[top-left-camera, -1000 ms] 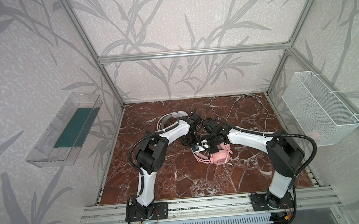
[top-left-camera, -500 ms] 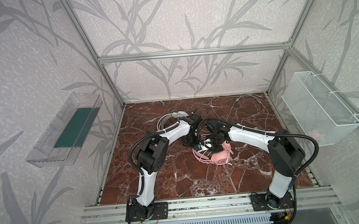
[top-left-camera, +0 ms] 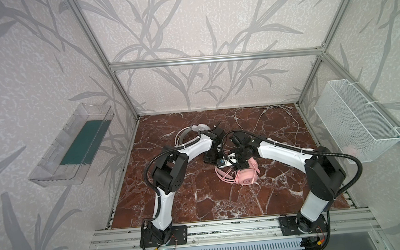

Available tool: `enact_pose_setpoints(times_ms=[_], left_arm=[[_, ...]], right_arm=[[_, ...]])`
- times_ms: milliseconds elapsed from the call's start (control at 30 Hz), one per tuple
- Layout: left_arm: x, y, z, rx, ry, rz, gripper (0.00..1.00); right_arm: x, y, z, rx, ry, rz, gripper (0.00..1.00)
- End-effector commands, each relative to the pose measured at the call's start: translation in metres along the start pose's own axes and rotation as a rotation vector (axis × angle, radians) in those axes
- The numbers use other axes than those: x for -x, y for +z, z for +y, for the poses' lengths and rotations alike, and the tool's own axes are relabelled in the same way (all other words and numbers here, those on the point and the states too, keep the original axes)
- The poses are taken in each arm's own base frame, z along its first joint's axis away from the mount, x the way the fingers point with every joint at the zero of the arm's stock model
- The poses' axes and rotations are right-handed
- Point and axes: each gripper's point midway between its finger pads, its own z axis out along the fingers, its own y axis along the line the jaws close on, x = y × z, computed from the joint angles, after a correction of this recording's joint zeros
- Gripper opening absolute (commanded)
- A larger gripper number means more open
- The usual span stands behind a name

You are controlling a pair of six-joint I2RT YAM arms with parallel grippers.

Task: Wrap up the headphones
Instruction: 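Open the right gripper and lift it away from the pink headset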

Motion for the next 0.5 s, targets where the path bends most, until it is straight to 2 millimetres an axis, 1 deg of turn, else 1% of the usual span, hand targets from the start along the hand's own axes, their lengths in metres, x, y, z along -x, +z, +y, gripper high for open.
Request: enact_pose_setpoints(times_ms=[0,33,233,333,467], left_arm=[[-0.006,-0.002,0.003,-0.006,-0.011,0.032,0.0],[-0.006,-0.001,0.002,-0.007,-0.011,0.032,0.0],[-0.007,-0.003,0.006,0.002,-0.017,0.031,0.0],[-0.01,-0.004,0.01,0.014,-0.015,0.035,0.0],[-0.014,-0.008,0.022,0.038,-0.028,0.039,0.0]], right_arm=[[0.014,-0.021,-0.001,-0.037,0.004,-0.073,0.72],[0.016,-0.024,-0.002,-0.045,0.002,-0.086,1.0],[0.027,-0.045,-0.006,-0.1,0.029,-0.167,0.99],[0.031,-0.065,-0.015,-0.182,0.096,-0.262,0.99],[0.029,-0.091,-0.031,-0.33,0.198,-0.364,0.99]])
